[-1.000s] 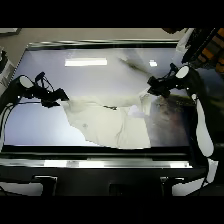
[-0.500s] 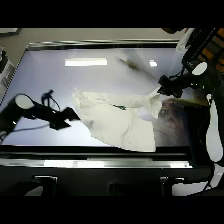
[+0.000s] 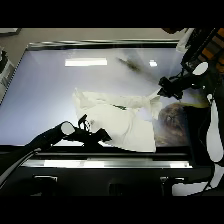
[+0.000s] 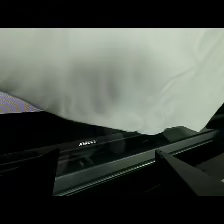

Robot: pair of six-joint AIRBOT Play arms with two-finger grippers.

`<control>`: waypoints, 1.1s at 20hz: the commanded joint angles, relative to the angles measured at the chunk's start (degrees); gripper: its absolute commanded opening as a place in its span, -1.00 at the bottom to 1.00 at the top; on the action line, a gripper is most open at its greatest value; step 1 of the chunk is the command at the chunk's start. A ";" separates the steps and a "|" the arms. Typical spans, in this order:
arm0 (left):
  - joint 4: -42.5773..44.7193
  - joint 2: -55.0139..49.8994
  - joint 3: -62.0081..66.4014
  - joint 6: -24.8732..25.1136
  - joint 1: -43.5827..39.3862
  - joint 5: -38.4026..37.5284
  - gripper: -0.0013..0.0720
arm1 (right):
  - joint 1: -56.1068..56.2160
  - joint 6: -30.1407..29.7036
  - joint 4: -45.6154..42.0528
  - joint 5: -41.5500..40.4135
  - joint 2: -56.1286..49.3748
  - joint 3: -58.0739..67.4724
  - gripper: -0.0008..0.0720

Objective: Fold the clothes and pants, and hang the long-sleeved shirts on hangers.

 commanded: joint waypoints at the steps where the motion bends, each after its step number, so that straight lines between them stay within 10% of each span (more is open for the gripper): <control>1: -2.45 -3.28 -0.28 -1.92 -2.23 3.82 0.97 | -0.04 0.00 0.09 0.59 0.02 0.00 -0.90; 9: -3.96 -8.63 3.56 -2.75 -2.27 8.85 0.92 | -0.02 0.02 0.11 0.87 0.02 0.00 -0.90; 11: -3.96 -10.12 5.53 -2.64 -2.27 8.57 -0.17 | -0.04 0.02 0.11 1.62 0.02 0.00 -0.90; 13: -3.91 -10.12 7.32 -0.70 -1.38 8.07 -0.84 | -0.02 0.02 0.11 2.21 0.17 0.00 -0.90; 22: 1.11 12.28 20.26 16.63 27.80 -10.73 -0.92 | -0.04 8.57 -18.64 -4.61 12.55 0.02 -0.90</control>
